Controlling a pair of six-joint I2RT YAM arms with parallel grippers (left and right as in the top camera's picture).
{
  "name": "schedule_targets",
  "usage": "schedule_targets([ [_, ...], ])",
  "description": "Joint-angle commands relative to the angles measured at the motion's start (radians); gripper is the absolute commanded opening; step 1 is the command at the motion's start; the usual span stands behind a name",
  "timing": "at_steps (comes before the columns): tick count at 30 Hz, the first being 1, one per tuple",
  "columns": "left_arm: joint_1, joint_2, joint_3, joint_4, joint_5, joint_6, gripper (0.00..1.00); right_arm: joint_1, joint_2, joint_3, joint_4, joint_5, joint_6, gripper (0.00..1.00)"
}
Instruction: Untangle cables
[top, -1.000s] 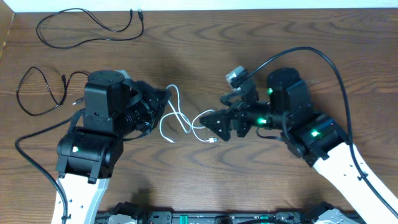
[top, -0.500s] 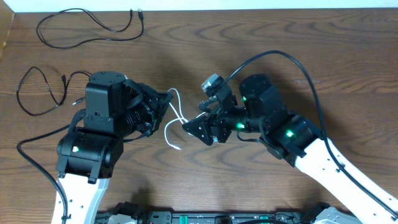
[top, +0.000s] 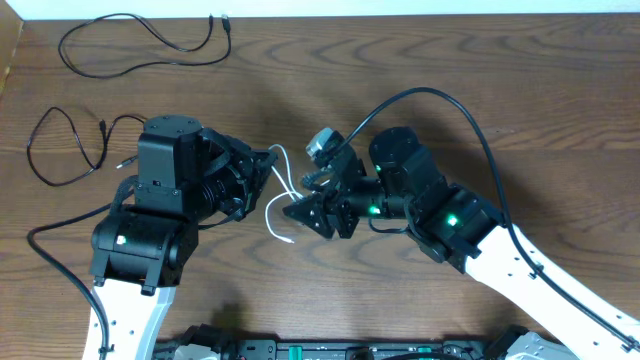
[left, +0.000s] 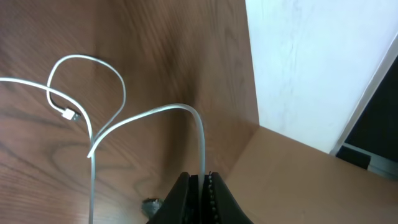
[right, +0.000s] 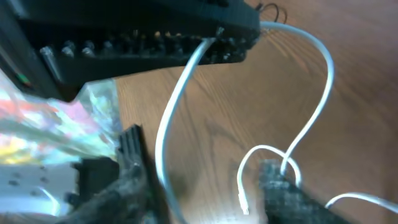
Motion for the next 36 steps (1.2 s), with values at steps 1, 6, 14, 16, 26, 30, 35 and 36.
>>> schedule_targets([
  [1,0.002,-0.001,0.011,-0.004,0.022,-0.012,0.08,0.007,0.021,0.005,0.004,0.012,-0.009,0.33],
  [6,0.002,-0.001,0.011,-0.003,0.020,-0.012,0.08,0.008,0.021,0.005,0.003,0.007,-0.008,0.01],
  [14,0.002,0.000,0.011,-0.006,0.002,0.000,0.33,0.008,0.020,0.005,0.009,0.004,0.045,0.01],
  [16,0.002,0.000,0.011,-0.016,-0.032,0.000,0.41,0.008,0.016,0.005,0.017,0.001,0.067,0.01],
  [26,0.003,0.001,0.011,-0.038,-0.056,-0.001,0.50,-0.025,-0.042,0.005,0.064,-0.010,0.067,0.01],
  [30,0.003,0.004,0.011,-0.044,-0.067,-0.002,0.50,-0.040,-0.074,0.005,0.094,-0.012,0.067,0.01],
  [35,0.002,0.005,0.011,-0.043,-0.066,-0.047,0.65,-0.040,-0.105,0.005,0.142,-0.014,0.067,0.01],
  [36,0.002,0.005,0.011,-0.043,-0.065,-0.062,0.66,-0.040,-0.107,0.005,0.148,-0.014,0.067,0.01],
])
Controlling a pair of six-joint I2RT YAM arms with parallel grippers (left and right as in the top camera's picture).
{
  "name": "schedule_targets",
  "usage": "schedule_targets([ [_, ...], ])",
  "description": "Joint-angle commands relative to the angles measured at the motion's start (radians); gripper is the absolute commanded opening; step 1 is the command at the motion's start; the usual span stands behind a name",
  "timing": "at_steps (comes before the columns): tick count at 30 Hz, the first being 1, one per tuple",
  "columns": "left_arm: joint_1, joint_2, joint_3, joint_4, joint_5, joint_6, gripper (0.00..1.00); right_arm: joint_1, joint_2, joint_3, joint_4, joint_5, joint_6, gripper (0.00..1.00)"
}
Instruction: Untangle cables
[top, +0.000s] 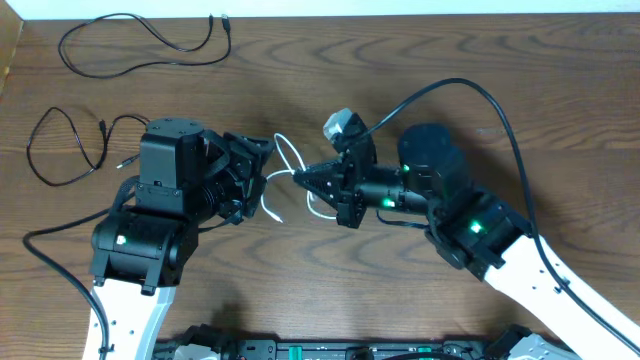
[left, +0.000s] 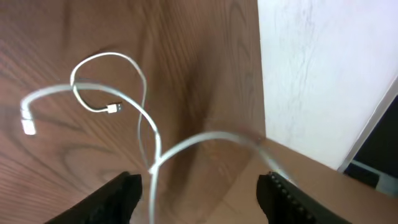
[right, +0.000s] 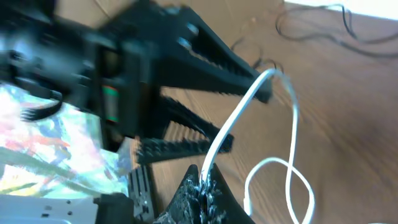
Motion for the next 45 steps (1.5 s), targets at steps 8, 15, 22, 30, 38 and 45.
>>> schedule_targets([
  [8,0.003,0.005,0.011,-0.002,0.032,-0.129,0.74,-0.002,-0.029,0.005,0.074,-0.006,0.008,0.01],
  [15,0.003,0.006,0.011,0.002,-0.035,0.070,0.73,-0.048,-0.029,0.005,0.093,0.057,0.159,0.01],
  [22,0.003,0.006,0.011,0.010,-0.034,0.539,0.74,-0.142,-0.029,0.005,0.096,0.013,0.385,0.01],
  [30,0.002,0.006,0.011,0.089,0.212,0.940,0.82,-0.153,-0.029,0.005,0.100,0.006,0.539,0.01],
  [38,0.002,0.023,-0.001,0.088,0.205,1.050,0.86,-0.155,-0.029,0.005,0.219,-0.096,0.649,0.01],
  [45,0.002,0.065,-0.001,0.097,0.209,1.098,0.86,-0.166,-0.029,0.005,0.261,-0.192,0.743,0.01],
])
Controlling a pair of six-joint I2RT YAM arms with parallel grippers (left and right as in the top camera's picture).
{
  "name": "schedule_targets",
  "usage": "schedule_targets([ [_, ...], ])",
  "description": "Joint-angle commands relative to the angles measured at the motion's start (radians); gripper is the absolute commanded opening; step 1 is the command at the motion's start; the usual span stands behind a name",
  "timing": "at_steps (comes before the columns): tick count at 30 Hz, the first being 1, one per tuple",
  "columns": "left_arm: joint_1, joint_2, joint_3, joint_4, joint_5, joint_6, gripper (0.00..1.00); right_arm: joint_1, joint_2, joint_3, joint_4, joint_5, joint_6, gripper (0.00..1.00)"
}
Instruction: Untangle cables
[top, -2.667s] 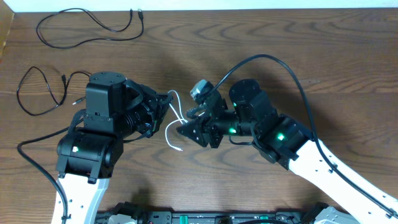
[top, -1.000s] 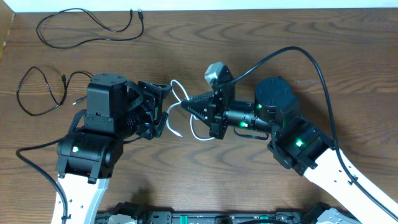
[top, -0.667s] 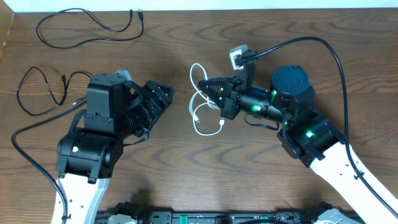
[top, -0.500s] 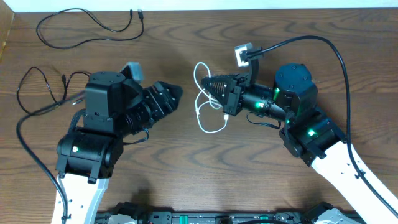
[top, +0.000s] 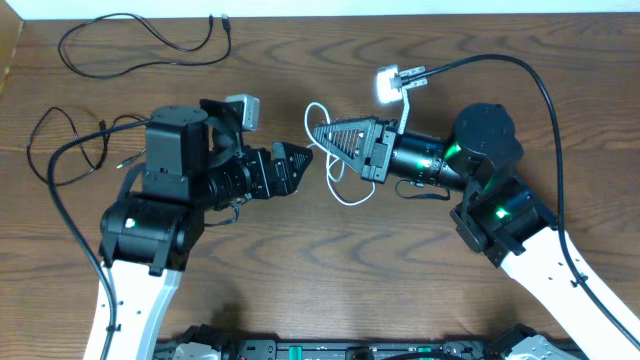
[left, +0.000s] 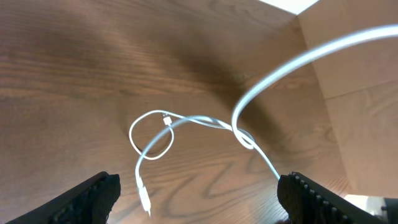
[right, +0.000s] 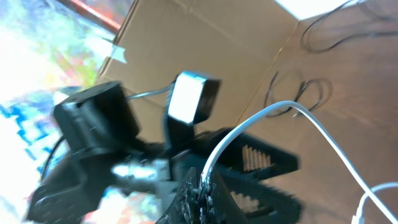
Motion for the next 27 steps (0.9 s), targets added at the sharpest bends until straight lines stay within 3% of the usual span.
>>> schedule_targets([
  [1,0.002,0.013,-0.001,0.016,0.018,0.050,0.86,-0.010,-0.014,0.005,0.004,-0.067,0.072,0.01],
  [11,-0.013,0.045,-0.002,0.050,0.018,0.053,0.78,-0.010,-0.014,0.005,0.106,-0.103,0.160,0.01],
  [21,-0.080,0.078,-0.002,0.085,0.019,0.049,0.78,-0.009,-0.012,0.005,0.148,-0.120,0.167,0.01],
  [27,-0.080,0.078,-0.002,0.134,0.113,0.049,0.77,-0.008,-0.012,0.005,0.148,-0.134,0.167,0.01],
])
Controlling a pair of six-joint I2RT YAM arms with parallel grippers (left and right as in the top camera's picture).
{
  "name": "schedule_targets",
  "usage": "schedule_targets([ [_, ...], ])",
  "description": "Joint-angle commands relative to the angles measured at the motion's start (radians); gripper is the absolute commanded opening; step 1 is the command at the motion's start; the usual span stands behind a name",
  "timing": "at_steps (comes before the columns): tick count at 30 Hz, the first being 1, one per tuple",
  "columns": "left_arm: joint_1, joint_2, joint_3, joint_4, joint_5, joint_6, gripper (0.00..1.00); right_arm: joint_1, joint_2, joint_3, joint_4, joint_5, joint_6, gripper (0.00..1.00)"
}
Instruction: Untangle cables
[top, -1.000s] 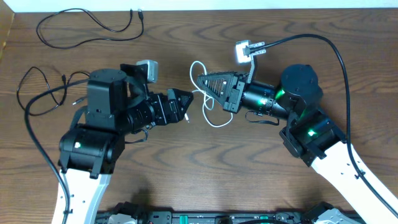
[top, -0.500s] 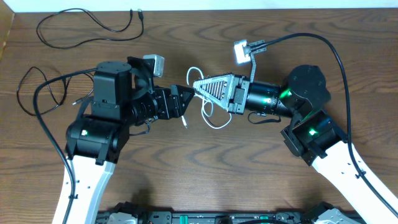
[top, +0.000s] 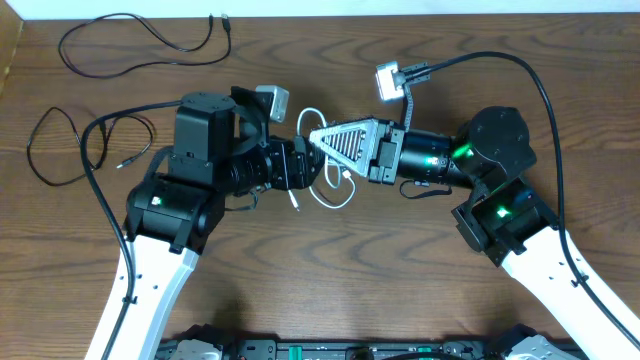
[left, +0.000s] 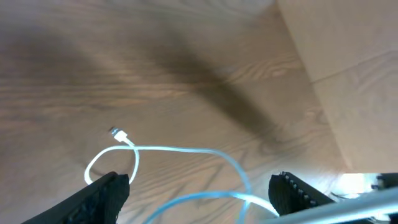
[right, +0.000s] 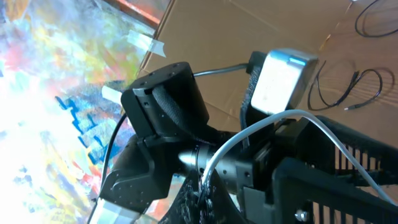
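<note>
The white cable (top: 338, 196) lies in loose loops on the wooden table between both arms, one plug (left: 118, 132) resting on the wood. My right gripper (right: 202, 186) is shut on a strand of it, which arcs up and away (right: 292, 115). In the overhead view the right gripper (top: 312, 140) points left and meets the left gripper (top: 300, 165). My left gripper (left: 199, 186) is open, its fingers (left: 106, 190) wide apart, with a blurred raised strand (left: 205, 199) running between them, untouched.
Two black cables lie apart from the white one: a long one (top: 140, 40) at the far left back and a looped one (top: 60, 150) at the left edge. A cardboard wall (left: 348, 74) stands beside the table.
My left arm has moved right, toward the right gripper, so a raised strand now runs between its open fingers. The right gripper stays shut on the cable, almost in place.
First my left gripper was shut on the white cable, with the right one open round a nearby strand. Then the left was open and the right shut on the cable. Later the right held it higher and farther right; now the open left has closed in.
</note>
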Motion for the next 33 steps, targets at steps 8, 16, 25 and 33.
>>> schedule_targets([
  [8,-0.002,0.030,-0.002,0.031,0.059,0.017,0.60,-0.002,-0.012,0.005,0.005,-0.042,0.041,0.01],
  [16,-0.002,0.056,-0.002,0.030,0.060,0.017,0.54,-0.004,-0.012,0.005,0.021,-0.047,0.052,0.01],
  [25,-0.002,0.056,-0.002,0.031,0.060,0.017,0.32,-0.016,-0.012,0.005,0.060,-0.053,0.051,0.01],
  [33,-0.002,0.056,-0.002,0.031,0.060,0.017,0.08,-0.022,-0.012,0.005,0.056,-0.063,0.045,0.01],
])
